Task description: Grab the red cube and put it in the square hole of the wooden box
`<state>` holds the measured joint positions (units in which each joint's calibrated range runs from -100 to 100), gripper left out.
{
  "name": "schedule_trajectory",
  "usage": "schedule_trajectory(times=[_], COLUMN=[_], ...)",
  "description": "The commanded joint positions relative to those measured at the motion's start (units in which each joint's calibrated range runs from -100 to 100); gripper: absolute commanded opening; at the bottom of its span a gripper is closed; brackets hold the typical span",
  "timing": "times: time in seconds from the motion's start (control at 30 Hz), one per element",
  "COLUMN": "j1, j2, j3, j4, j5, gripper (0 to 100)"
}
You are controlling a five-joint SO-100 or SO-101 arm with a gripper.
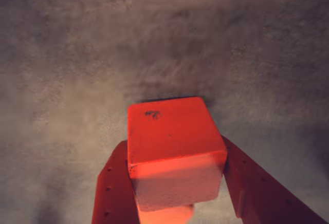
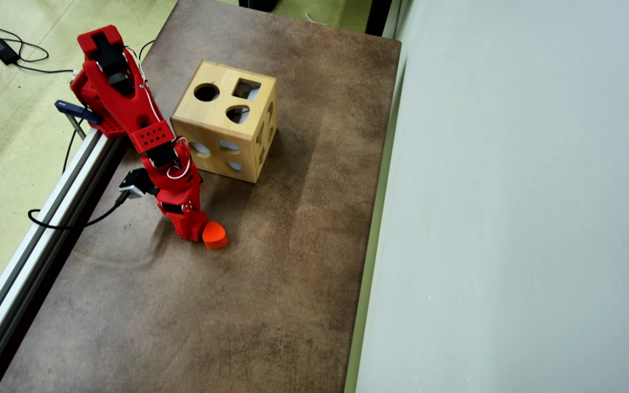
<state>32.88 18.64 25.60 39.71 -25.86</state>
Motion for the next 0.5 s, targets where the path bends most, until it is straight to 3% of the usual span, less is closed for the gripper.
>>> schedule_trajectory(times=[0.0, 0.33, 0.47], j1=[-0.3, -0.3, -0.5], j2=[-7.1, -15.0, -17.3], j3=[-0.3, -0.1, -1.0], j4=[0.4, 0.8, 5.6], j5=[0.3, 0.5, 0.5], gripper=[2, 2, 2])
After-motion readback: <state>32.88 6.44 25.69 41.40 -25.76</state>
